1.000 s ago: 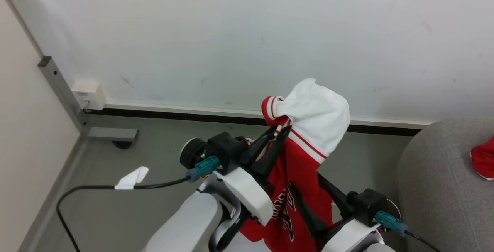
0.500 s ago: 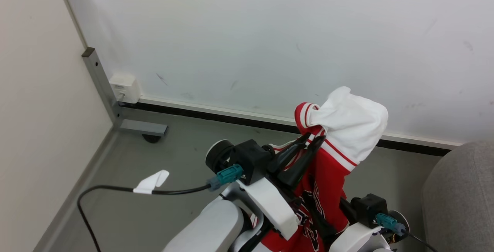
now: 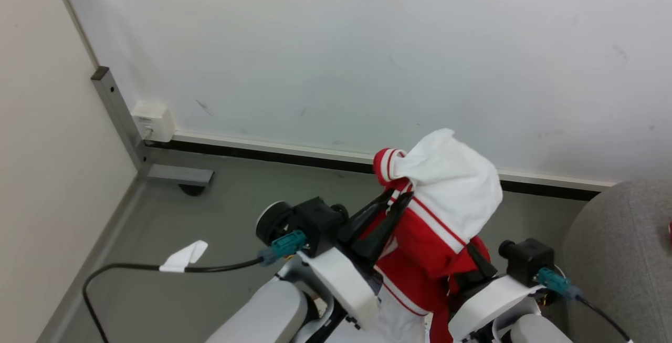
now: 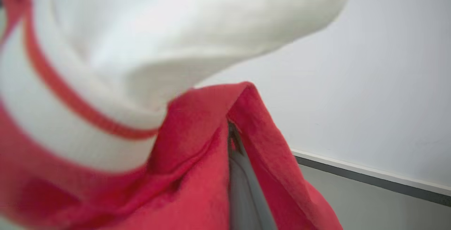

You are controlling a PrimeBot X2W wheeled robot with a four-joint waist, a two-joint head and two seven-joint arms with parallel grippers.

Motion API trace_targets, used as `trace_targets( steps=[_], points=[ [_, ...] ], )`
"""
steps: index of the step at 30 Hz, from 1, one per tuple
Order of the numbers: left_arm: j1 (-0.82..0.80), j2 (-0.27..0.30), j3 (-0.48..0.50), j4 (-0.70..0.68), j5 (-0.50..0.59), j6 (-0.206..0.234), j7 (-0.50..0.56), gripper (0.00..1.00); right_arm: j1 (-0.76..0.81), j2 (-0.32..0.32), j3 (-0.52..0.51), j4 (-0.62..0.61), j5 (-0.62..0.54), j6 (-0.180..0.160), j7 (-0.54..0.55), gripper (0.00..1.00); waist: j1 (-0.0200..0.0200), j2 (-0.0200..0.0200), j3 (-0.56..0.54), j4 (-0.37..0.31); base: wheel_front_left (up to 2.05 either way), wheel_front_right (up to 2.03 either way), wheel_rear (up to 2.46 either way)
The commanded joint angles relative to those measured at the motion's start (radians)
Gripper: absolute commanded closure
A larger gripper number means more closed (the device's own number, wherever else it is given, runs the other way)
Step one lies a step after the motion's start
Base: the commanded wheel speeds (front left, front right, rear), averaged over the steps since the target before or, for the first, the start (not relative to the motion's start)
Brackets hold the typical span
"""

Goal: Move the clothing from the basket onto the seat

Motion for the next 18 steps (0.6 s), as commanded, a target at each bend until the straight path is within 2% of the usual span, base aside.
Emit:
trace_targets(
  steps=[1,2,3,4,5,12,18],
  points=[
    [0.024,0.017,0.008,0.008,-0.014,0.005,-0.003,1.0,0.02,-0.011,-0.023,-0.021,0.013,-0.002,0.0,1.0,0.0,0.0,0.004,-0.01,0.0,0.0,0.0],
    [0.034,0.027,0.009,0.01,-0.013,0.008,-0.002,1.0,0.022,-0.019,-0.042,-0.036,0.021,-0.002,0.0,1.0,0.0,0.0,0.006,-0.016,0.0,0.0,0.0],
    [0.042,0.037,0.008,0.013,-0.011,0.011,0.002,0.61,0.023,-0.027,-0.06,-0.056,0.028,-0.002,0.0,1.0,0.0,0.0,0.008,-0.022,0.0,0.0,0.0],
    [0.051,0.041,0.01,0.012,-0.016,0.011,0.001,0.03,0.026,-0.034,-0.08,-0.073,0.034,-0.002,0.0,1.0,0.0,0.0,0.01,-0.028,0.0,0.0,0.0],
    [0.06,0.044,0.011,0.011,-0.022,0.012,-0.001,0.0,0.033,-0.037,-0.1,-0.091,0.044,-0.002,0.0,1.0,0.0,0.0,0.011,-0.034,0.0,0.0,0.0],
    [0.109,0.067,0.01,0.004,-0.042,0.019,-0.014,0.0,0.052,-0.075,-0.216,-0.174,0.065,-0.002,0.0,1.0,0.0,0.0,0.022,-0.098,0.0,0.0,0.0],
    [0.131,0.076,0.005,0.004,-0.032,0.023,-0.04,0.0,0.063,-0.098,-0.289,-0.233,0.067,-0.002,0.0,1.0,0.0,0.0,0.038,-0.198,0.0,0.0,0.0]
  ],
)
